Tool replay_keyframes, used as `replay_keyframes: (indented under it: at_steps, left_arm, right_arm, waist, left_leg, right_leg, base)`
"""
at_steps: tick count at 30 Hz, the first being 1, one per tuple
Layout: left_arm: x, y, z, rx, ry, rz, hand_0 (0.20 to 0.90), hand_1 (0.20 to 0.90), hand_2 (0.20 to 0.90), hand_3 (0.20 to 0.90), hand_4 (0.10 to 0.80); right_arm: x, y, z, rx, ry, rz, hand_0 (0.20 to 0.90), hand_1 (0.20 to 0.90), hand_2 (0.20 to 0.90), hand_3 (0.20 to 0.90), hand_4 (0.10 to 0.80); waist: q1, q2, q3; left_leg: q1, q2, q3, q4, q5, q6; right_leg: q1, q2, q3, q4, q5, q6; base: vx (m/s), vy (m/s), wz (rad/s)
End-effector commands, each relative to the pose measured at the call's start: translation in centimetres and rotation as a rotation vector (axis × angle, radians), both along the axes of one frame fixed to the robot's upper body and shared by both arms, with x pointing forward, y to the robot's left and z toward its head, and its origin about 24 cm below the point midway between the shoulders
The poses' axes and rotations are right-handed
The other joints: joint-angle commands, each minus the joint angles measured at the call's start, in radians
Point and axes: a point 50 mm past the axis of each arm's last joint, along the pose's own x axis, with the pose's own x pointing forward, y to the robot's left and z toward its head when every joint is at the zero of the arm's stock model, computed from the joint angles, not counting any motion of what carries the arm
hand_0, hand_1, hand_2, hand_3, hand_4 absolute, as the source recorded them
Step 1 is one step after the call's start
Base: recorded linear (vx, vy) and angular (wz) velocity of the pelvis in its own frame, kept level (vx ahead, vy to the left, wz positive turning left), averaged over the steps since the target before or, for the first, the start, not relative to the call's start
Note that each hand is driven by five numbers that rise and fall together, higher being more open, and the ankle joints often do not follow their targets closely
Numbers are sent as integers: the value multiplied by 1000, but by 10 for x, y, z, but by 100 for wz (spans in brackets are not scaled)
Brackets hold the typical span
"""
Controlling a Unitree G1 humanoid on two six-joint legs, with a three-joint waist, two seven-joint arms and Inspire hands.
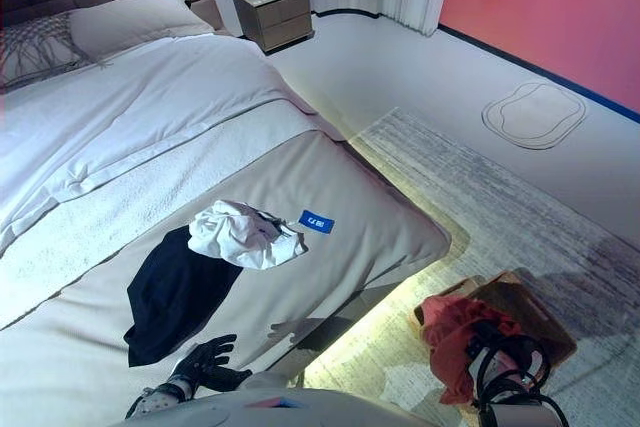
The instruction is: Pick up the clothes from the bed and place them into the basket
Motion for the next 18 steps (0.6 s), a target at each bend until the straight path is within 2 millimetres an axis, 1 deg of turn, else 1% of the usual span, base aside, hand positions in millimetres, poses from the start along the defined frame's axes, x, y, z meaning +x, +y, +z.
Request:
replay_keyframes:
  at_steps: [1,8,18]
  left_arm:
    - [27,1,9,10,-79,-95,900,900,900,900,800]
    - [22,-2,7,3,-68,-103,900,900,900,900,800]
    - [18,-3,6,1,-65,-115,900,900,900,900,800]
  right_arm:
    - [26,-40,34,-150,-104,-48,300,300,300,200,100]
    - [21,-51,38,-156,-91,-75,300,300,300,200,100]
    - [21,-55,41,-172,-86,-78,300,300,300,200,100]
  waist:
    - [27,-7,-13]
    - [23,-2,-9]
    - [14,5,-1]
  left_leg:
    - [-47,-28,-34,12,-24,6]
    - [-42,-24,-30,10,-24,1]
    - [-28,-16,-23,6,-27,-5]
  right_leg:
    - [-7,-31,-43,32,17,42]
    - [-5,-27,-47,30,17,41]
    - [-6,-26,-42,32,20,41]
  base:
    - [41,-43,2]
    - [23,-13,1]
    - [3,-2,0]
